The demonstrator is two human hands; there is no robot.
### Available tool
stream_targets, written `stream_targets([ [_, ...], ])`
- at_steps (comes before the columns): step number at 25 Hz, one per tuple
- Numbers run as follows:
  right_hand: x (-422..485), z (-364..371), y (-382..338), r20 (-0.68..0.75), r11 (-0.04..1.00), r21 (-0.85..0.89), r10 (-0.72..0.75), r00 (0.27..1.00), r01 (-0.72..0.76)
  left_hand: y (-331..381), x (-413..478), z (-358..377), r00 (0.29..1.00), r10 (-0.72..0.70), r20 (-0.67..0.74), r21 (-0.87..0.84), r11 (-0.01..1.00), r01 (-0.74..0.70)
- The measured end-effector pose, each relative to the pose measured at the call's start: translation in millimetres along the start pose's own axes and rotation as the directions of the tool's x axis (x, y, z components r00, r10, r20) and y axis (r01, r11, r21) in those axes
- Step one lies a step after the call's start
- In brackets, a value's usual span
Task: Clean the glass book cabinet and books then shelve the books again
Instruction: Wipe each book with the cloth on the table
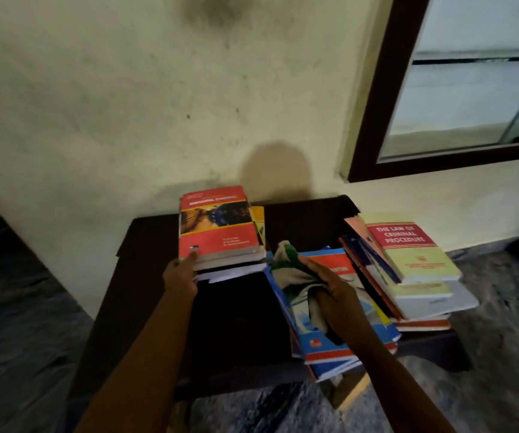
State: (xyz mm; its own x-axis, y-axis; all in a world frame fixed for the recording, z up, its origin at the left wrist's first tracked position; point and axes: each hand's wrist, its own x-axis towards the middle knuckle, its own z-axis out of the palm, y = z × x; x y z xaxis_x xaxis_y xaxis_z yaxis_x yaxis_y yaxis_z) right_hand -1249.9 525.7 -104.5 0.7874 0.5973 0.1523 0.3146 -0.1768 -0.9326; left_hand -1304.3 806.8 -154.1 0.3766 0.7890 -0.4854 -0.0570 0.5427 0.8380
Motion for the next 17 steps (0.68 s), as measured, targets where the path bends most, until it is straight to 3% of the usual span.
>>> stream_targets([
  [4, 21, 37, -11, 0.024, 0.998, -0.046, -0.044, 0.999, 0.045, -8, 22, -14, 1.000, -0.025, -0.009, 0.011, 1.000, 0.025],
  [8, 39, 72, -29, 0.062, 0.994, -0.088, -0.058, 0.996, 0.063, -5, 32, -32, 0.996, 0.069, -0.051, 0.085, 0.994, -0.065],
  [12, 53, 104, -47, 0.100, 0.993, -0.084, -0.074, 0.992, 0.083, 11, 37, -57, 0.982, 0.175, 0.064, 0.266, 0.946, -0.186],
  [15, 59, 121, -57, 0.105, 0.992, -0.101, -0.064, 0.992, 0.075, 25, 29, -65, 0.952, 0.276, 0.131, 0.503, 0.809, -0.303],
  [17, 61, 134, -63, 0.102, 0.996, -0.075, -0.043, 0.994, 0.051, 39, 14, -63, 0.902, 0.379, 0.205, 0.423, 0.797, -0.431],
])
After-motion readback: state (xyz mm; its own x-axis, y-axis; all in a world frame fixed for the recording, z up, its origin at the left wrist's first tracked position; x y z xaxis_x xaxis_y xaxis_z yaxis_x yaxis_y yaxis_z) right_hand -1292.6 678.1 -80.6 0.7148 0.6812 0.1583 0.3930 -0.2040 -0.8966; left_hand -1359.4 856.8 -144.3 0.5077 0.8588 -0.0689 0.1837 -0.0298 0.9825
